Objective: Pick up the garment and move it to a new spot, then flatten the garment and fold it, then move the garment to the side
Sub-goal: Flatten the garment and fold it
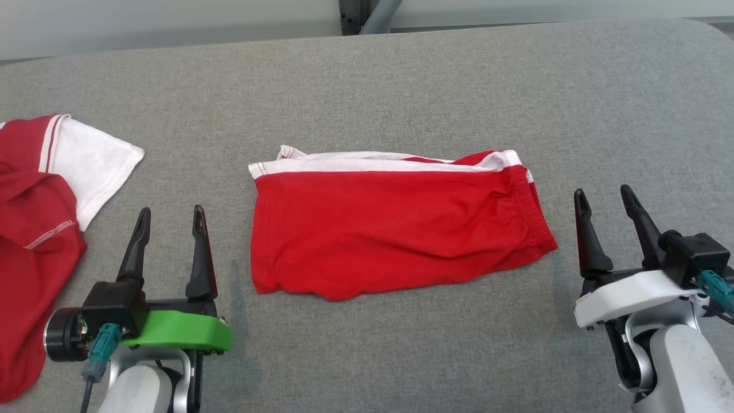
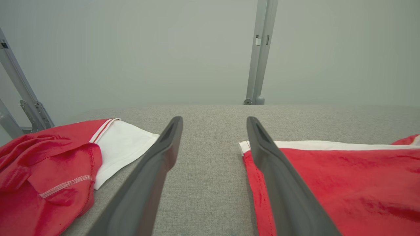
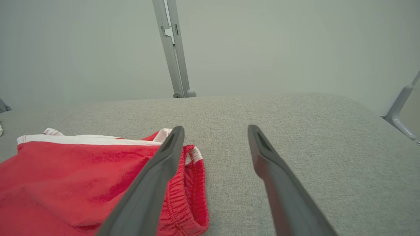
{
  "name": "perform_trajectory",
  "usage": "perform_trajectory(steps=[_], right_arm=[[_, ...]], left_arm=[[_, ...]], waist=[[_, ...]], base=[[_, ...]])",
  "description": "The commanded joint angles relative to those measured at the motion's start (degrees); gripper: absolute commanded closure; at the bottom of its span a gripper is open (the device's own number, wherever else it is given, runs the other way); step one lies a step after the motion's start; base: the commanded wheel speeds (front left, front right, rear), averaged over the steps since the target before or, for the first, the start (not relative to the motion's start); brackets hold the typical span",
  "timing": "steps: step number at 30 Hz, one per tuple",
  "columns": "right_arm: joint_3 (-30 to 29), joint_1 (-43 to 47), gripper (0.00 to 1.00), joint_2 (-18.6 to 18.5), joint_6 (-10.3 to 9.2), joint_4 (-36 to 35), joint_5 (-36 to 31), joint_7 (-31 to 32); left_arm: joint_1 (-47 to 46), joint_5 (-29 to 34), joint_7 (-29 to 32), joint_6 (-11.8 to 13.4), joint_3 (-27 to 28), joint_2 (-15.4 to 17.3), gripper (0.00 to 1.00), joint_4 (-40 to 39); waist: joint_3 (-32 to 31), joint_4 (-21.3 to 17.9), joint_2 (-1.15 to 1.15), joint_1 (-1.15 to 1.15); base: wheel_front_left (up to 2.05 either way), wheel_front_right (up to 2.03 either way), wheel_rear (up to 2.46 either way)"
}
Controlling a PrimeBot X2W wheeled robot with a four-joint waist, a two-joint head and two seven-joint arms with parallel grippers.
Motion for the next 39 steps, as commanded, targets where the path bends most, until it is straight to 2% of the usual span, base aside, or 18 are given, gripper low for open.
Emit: perform_trajectory(steps=[1, 8, 13, 25, 26, 27, 28, 33, 39], right_arm=[[-0.3, -0.6, 0.00, -0.6, -0.05, 0.6, 0.4, 0.1], [0.8, -3.9, 0.00, -1.3, -0.05, 5.9, 1.3, 0.7], [2.5, -6.9, 0.00, -1.4, -0.04, 13.9, 2.3, -0.6], [4.7, -10.1, 0.00, -1.5, -0.07, 21.7, 5.8, -1.4], [5.1, -10.3, 0.11, -1.6, -0.07, 22.5, 6.4, -1.1], [5.4, -10.6, 0.68, -1.7, -0.07, 23.0, 7.1, -1.0], [5.7, -10.7, 1.00, -1.9, -0.07, 23.4, 7.6, -1.0], [5.6, -10.6, 1.00, -3.1, -0.15, 23.4, 12.4, -0.2], [4.2, -9.3, 1.00, -6.9, -0.13, 21.2, 17.5, 0.9]], left_arm=[[-0.3, -0.1, 0.0, 0.2, -0.1, 0.1, 0.00, -0.3], [-3.5, -0.4, -0.6, -0.9, 0.4, -0.1, 0.00, -0.5], [-6.7, 0.2, -1.2, -2.2, 0.9, -1.1, 0.00, 0.9], [-8.3, 1.6, -1.5, -3.4, 1.6, -2.3, 0.00, 2.4], [-8.3, 1.7, -1.5, -3.6, 1.7, -2.4, 0.00, 2.5], [-8.3, 1.8, -1.5, -3.7, 1.8, -2.6, 0.00, 2.6], [-8.4, 2.1, -1.5, -3.8, 1.9, -2.7, 0.00, 2.6], [-8.3, 2.9, -1.5, -4.2, 2.5, -3.0, 0.00, 2.7], [-7.8, 3.1, -1.4, -4.7, 3.1, -3.1, 0.00, 2.8]], waist=[[0.6, 0.4, 0.00, 0.00], [3.9, 2.4, 0.00, 0.00], [6.7, 4.7, 0.00, 0.00], [8.0, 5.4, 0.00, 0.00], [8.1, 5.4, 0.00, 0.00], [8.1, 5.4, 0.00, 0.00], [8.1, 5.3, 0.00, 0.00], [8.0, 4.8, 0.00, 0.00], [7.9, 3.8, 0.00, 0.00]], base=[[0.00, 0.00, 0.00], [0.00, 0.00, 0.00], [0.00, 0.00, 0.00], [0.00, 0.00, 0.00], [0.00, 0.00, 0.00], [0.00, 0.00, 0.00], [0.00, 0.00, 0.00], [0.00, 0.00, 0.00], [0.00, 0.00, 0.00]])
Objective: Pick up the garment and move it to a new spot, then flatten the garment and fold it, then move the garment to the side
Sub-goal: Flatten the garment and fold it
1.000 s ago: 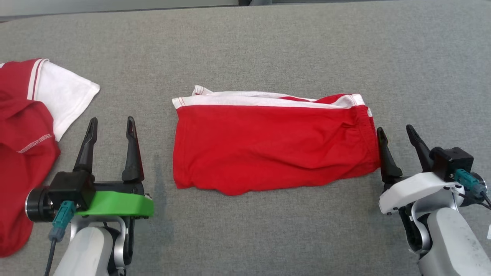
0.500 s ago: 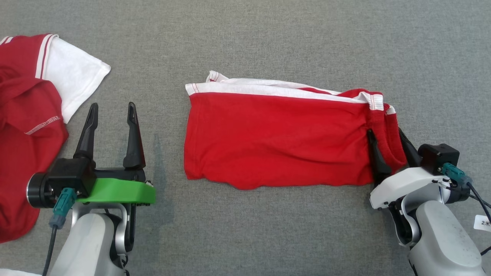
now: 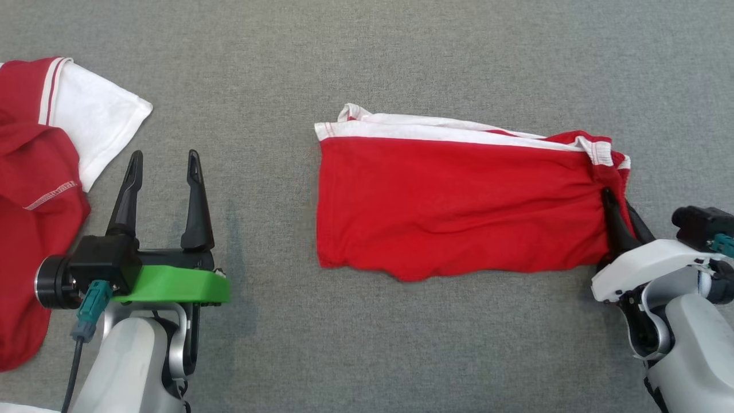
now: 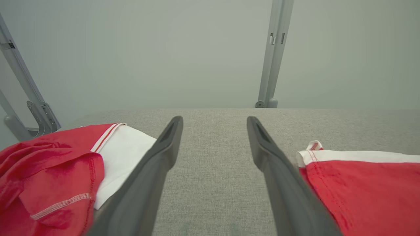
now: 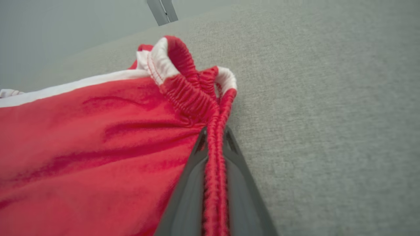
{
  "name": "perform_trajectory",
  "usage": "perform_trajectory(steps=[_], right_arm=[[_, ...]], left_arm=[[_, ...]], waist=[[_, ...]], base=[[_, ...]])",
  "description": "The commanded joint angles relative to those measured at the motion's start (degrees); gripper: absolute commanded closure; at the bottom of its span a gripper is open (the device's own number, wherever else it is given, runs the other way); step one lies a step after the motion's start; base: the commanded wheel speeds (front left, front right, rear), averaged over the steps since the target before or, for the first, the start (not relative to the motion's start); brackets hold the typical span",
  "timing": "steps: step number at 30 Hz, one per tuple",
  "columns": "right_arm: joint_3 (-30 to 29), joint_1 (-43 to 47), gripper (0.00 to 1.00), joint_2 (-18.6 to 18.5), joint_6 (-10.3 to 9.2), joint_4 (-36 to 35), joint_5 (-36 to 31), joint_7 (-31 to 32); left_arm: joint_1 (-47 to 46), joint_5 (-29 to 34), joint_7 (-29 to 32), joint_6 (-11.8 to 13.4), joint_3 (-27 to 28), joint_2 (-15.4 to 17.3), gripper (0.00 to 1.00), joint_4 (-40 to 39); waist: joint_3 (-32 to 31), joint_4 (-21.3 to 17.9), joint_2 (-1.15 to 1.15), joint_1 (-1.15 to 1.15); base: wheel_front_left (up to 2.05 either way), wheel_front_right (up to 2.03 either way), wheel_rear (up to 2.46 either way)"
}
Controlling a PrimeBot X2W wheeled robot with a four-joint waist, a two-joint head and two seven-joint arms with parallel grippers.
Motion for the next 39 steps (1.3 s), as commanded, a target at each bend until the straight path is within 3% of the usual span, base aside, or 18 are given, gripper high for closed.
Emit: perform_trajectory(steps=[1, 12, 17, 21, 24, 31, 39], right_arm=[[-0.1, 1.1, 1.00, -1.0, -0.24, -0.3, 1.0, 0.8], [8.9, 2.8, 1.00, -6.6, -0.13, -18.6, 21.7, 11.9], [13.4, 1.4, 1.00, -7.0, -0.13, -27.2, 27.1, 16.1], [16.3, -1.1, 1.00, -5.5, -0.13, -29.6, 28.8, 17.8], [18.4, -4.1, 1.00, -2.6, -0.13, -28.4, 29.3, 18.4], [24.1, -10.6, 1.00, 3.9, -0.13, -18.4, 25.7, 18.5], [28.7, -14.7, 1.00, 6.3, -0.13, -8.9, 24.0, 15.1]], left_arm=[[0.0, 0.3, -0.2, -0.3, 0.2, -0.1, 0.00, 0.2], [0.1, 1.0, -0.2, -0.8, 0.1, -0.2, 0.00, 0.6], [-0.4, 1.0, -0.2, -1.2, -0.5, -0.7, 0.00, 1.0], [-0.9, 1.0, -0.2, -1.5, -0.8, -1.1, 0.00, 1.2], [-1.3, 1.1, -0.2, -1.8, -1.2, -1.7, 0.00, 1.6], [-2.2, 1.4, -0.2, -2.9, -2.1, -3.9, 0.00, 2.6], [-2.9, 2.3, -0.2, -4.2, -2.2, -5.9, 0.00, 3.6]], waist=[[0.0, -0.3, 0.00, 0.00], [-0.3, -1.7, 0.00, 0.00], [-0.5, -1.3, 0.00, 0.00], [-0.3, -0.7, 0.00, 0.00], [-0.2, 0.5, 0.00, 0.00], [0.6, 4.5, 0.00, 0.00], [1.7, 7.1, 0.00, 0.00]], base=[[0.00, 0.00, 0.00], [0.00, 0.00, 0.00], [0.00, 0.00, 0.00], [0.00, 0.00, 0.00], [0.00, 0.00, 0.00], [0.00, 0.00, 0.00], [0.00, 0.00, 0.00]])
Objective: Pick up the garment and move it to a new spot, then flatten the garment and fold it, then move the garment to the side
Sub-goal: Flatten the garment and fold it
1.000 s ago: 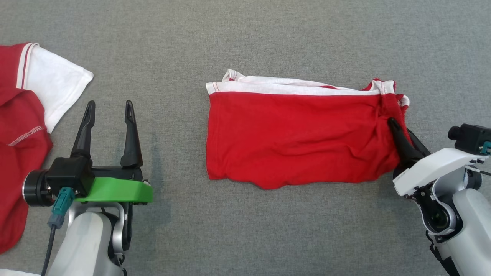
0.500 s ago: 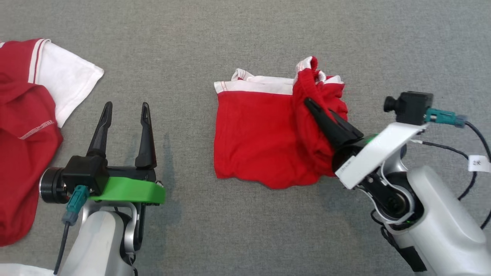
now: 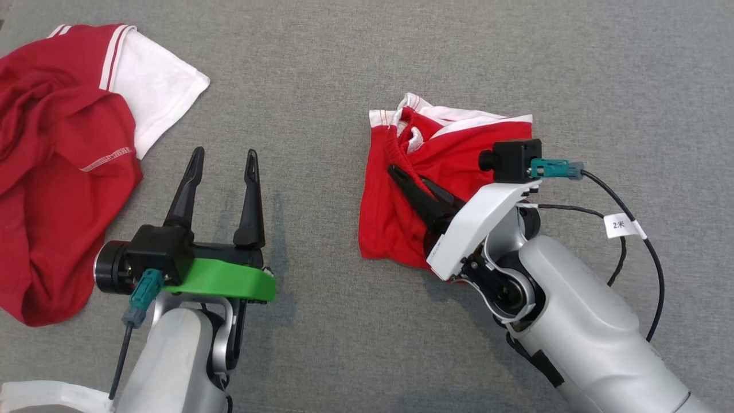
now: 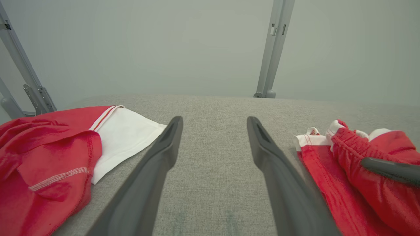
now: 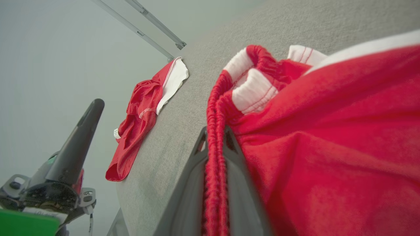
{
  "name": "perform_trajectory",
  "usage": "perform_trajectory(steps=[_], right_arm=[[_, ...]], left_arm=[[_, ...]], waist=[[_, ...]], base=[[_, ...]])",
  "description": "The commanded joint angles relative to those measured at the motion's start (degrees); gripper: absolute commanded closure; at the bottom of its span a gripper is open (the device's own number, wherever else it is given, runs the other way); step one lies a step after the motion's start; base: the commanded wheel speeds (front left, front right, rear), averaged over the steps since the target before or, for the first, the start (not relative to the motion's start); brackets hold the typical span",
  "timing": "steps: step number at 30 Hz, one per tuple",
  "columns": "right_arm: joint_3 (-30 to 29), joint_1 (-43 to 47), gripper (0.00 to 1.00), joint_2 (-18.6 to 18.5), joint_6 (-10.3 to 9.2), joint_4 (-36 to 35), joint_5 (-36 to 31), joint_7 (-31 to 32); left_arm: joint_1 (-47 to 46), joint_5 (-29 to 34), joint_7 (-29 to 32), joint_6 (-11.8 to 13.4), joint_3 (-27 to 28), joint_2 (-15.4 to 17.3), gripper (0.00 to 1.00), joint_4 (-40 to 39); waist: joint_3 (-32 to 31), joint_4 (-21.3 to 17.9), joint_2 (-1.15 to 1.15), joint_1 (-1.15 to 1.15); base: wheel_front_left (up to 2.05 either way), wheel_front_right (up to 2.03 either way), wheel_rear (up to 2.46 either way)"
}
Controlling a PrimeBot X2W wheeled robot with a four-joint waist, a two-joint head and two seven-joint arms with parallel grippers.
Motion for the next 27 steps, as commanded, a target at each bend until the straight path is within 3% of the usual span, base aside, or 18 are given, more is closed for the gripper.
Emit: perform_trajectory(steps=[1, 2, 3, 4, 12, 16, 23, 24, 27], right_arm=[[0.7, -1.1, 1.00, 0.2, 0.02, 1.2, -0.1, -1.1], [1.1, -1.6, 0.83, 0.2, 0.02, 1.8, -0.3, -1.8], [1.7, -1.8, 0.24, 0.3, 0.02, 2.3, -0.3, -2.3], [2.3, -2.2, 0.00, 0.3, 0.02, 2.6, -0.6, -2.9], [7.3, -3.6, 0.00, -3.1, 0.02, 1.7, -6.5, -9.2], [5.4, -3.0, 0.00, -5.9, 0.02, -0.1, -13.7, -15.5], [-9.4, 3.0, 0.00, -6.4, 0.01, -3.0, -28.9, -21.5], [-9.4, 3.0, 0.00, -6.4, 0.01, -3.0, -28.9, -21.5], [-18.8, 8.6, 0.00, -5.2, 0.02, -6.0, -35.4, -22.2]], left_arm=[[-0.8, 0.6, -0.2, -0.4, 0.3, -0.3, 0.00, 0.2], [-0.8, 0.7, -0.2, -0.6, 0.5, -0.4, 0.00, 0.3], [-0.8, 0.7, -0.2, -0.7, 0.7, -0.6, 0.00, 0.3], [-0.7, 0.9, -0.2, -0.8, 0.8, -0.7, 0.00, 0.4], [0.1, 2.0, -0.2, -1.3, 2.2, -0.6, 0.00, 0.8], [1.0, 2.7, -0.2, -1.2, 2.6, -0.1, 0.00, 0.9], [2.5, 2.5, -0.2, -0.5, 3.7, 0.6, 0.00, 0.9], [2.5, 2.5, -0.2, -0.5, 3.7, 0.6, 0.00, 0.9], [3.5, 2.1, -0.1, -0.3, 4.1, 1.2, 0.00, 0.9]], waist=[[0.7, 0.7, 0.00, 0.00], [0.8, 0.7, 0.00, 0.00], [0.8, 0.6, 0.00, 0.00], [0.8, 0.5, 0.00, 0.00], [-1.2, -1.6, 0.00, 0.00], [-2.8, -3.1, 0.00, 0.00], [-5.2, -5.7, 0.00, 0.00], [-5.2, -5.7, 0.00, 0.00], [-6.3, -6.9, 0.00, 0.00]], base=[[0.00, 0.00, 0.00], [0.00, 0.00, 0.00], [0.00, 0.00, 0.00], [0.00, 0.00, 0.00], [0.00, 0.00, 0.00], [0.00, 0.00, 0.00], [0.00, 0.00, 0.00], [0.00, 0.00, 0.00], [0.00, 0.00, 0.00]])
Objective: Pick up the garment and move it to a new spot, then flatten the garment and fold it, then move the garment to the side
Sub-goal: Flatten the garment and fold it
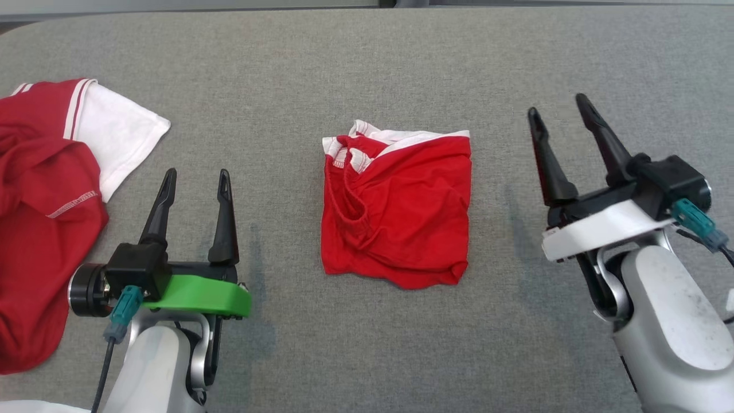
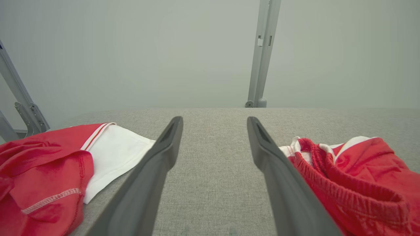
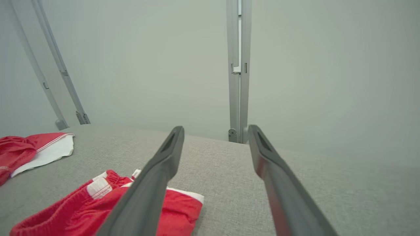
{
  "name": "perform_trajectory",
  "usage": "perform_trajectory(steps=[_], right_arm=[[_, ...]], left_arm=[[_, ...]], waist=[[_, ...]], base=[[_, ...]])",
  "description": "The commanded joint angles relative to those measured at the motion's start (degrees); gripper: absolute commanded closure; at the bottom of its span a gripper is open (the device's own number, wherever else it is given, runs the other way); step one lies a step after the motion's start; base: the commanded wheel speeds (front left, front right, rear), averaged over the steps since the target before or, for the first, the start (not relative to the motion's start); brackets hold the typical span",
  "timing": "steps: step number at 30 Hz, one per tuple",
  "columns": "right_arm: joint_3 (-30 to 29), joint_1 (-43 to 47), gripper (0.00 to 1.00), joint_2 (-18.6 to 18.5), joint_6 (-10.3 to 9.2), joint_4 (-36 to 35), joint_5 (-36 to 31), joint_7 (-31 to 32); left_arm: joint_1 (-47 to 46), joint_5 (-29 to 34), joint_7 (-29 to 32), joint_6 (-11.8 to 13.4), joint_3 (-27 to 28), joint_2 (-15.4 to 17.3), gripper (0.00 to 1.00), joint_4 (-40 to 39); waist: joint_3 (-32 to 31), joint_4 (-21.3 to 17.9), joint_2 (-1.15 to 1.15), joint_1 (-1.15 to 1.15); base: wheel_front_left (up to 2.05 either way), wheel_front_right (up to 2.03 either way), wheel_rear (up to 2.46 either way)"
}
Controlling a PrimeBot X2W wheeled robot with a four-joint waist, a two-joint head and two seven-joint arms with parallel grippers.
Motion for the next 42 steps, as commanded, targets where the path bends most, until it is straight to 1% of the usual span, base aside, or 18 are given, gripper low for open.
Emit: perform_trajectory(steps=[1, 5, 9, 20, 32, 42], right_arm=[[-1.8, 1.9, 0.00, 0.3, 0.01, -0.7, -1.3, -0.4], [-8.2, 6.9, 0.00, 1.2, 0.01, -2.6, -4.9, -0.4], [-10.8, 10.0, 0.00, 2.3, 0.01, -3.6, -6.0, -0.4], [-12.0, 16.0, 0.00, 3.3, 0.01, -3.9, -6.6, 1.1], [-13.2, 22.9, 0.00, 4.0, 0.01, -4.3, -5.6, 3.5], [-14.1, 25.0, 0.00, 4.4, 0.01, -5.8, -5.5, 4.7]], left_arm=[[0.7, -0.3, 0.0, 0.3, 0.3, 0.6, 0.00, -0.1], [1.8, -0.8, 0.5, 0.7, 0.7, 1.3, 0.00, -0.5], [3.0, -1.3, 1.1, 1.1, 1.2, 1.8, 0.00, -1.0], [8.4, -1.9, 3.1, 1.6, 0.7, 2.8, 0.00, -2.5], [14.8, -2.9, 5.0, 2.9, 0.5, 3.8, 0.00, -4.1], [17.0, -3.4, 6.2, 3.4, 0.2, 4.5, 0.00, -5.6]], waist=[[-1.2, -1.2, 0.00, 0.00], [-2.5, -2.2, 0.00, 0.00], [-3.7, -3.0, 0.00, 0.00], [-10.0, -3.6, 0.00, 0.00], [-15.8, -3.7, 0.00, 0.00], [-17.0, -3.7, 0.00, 0.00]], base=[[0.00, 0.00, 0.00], [0.00, 0.00, 0.00], [0.00, 0.00, 0.00], [0.00, 0.00, 0.00], [0.00, 0.00, 0.00], [0.00, 0.00, 0.00]])
